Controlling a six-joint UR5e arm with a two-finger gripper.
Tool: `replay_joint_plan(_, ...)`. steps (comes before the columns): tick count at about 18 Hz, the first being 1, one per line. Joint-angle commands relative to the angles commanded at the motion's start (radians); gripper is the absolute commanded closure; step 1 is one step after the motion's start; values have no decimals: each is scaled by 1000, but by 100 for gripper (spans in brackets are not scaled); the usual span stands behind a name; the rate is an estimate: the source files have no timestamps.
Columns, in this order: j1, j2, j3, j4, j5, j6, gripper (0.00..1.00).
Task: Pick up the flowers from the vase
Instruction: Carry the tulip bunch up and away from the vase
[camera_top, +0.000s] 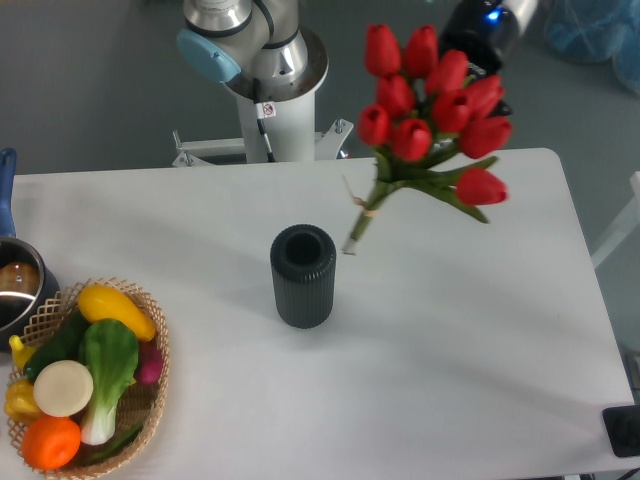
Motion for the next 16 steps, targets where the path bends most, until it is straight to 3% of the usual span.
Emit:
replay_joint_plan(5, 75, -29, -20, -3, 115, 267, 96)
replay_joint_plan(12, 126, -63, 3, -8, 267, 306, 96)
replay_joint_plan(14, 112, -63, 21, -9, 434, 304, 93)
replay_joint_plan(16, 46, -63, 17, -8, 599, 307, 88)
